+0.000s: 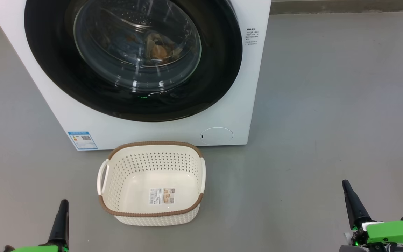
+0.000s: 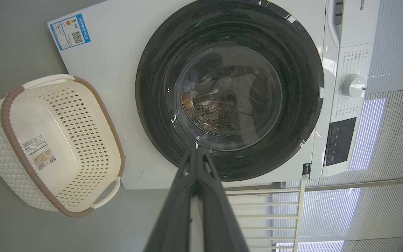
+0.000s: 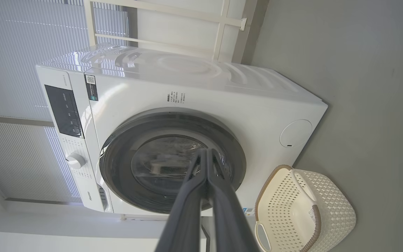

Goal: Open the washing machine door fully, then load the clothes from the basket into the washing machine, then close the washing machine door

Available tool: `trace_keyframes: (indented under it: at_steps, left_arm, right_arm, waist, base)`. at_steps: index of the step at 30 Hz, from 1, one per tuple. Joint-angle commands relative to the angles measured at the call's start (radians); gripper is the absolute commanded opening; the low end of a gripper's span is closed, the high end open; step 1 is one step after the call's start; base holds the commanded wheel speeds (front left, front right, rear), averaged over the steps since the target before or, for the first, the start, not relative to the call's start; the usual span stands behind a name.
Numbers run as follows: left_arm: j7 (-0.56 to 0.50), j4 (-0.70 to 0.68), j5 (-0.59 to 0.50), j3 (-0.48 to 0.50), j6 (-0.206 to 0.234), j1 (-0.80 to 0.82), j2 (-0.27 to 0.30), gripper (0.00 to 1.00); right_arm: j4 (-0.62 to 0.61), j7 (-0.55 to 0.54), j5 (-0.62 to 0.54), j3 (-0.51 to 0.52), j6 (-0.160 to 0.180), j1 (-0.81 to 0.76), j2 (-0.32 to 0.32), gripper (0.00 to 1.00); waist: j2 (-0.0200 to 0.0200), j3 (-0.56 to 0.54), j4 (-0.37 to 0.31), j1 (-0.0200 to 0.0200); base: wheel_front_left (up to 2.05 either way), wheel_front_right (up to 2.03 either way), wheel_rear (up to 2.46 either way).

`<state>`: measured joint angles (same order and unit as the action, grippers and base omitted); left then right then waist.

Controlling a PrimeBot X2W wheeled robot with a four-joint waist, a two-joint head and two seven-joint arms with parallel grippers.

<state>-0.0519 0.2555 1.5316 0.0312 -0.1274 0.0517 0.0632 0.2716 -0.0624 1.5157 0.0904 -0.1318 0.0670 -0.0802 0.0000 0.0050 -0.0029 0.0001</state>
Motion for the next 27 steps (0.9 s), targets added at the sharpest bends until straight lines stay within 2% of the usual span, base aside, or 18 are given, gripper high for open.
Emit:
trace_keyframes:
  at_steps: [1, 9, 27]
  left_arm:
    - [-0.009, -0.016, 0.026, 0.035, -0.003, 0.048, 0.015, 0.00]
    - [-0.033, -0.007, 0.107, 0.047, -0.003, 0.059, 0.013, 0.00]
    - [-0.036, -0.007, 0.104, 0.051, -0.003, 0.059, 0.011, 0.00]
  right_arm:
    - [-0.024, -0.010, 0.028, -0.009, 0.001, 0.041, 0.002, 0.00]
    - [-0.023, -0.035, 0.109, 0.004, 0.001, 0.045, 0.016, 0.00]
    - [-0.023, -0.037, 0.107, 0.007, 0.001, 0.045, 0.017, 0.00]
  waist:
    - [0.0000, -0.001, 0.000, 0.0000]
    - [0.0000, -0.004, 0.003, 0.0000]
    - [0.0000, -0.004, 0.003, 0.0000]
  base:
    - [0.00, 0.00, 0.00]
    - [0.00, 0.00, 0.00]
    - [0.00, 0.00, 0.00]
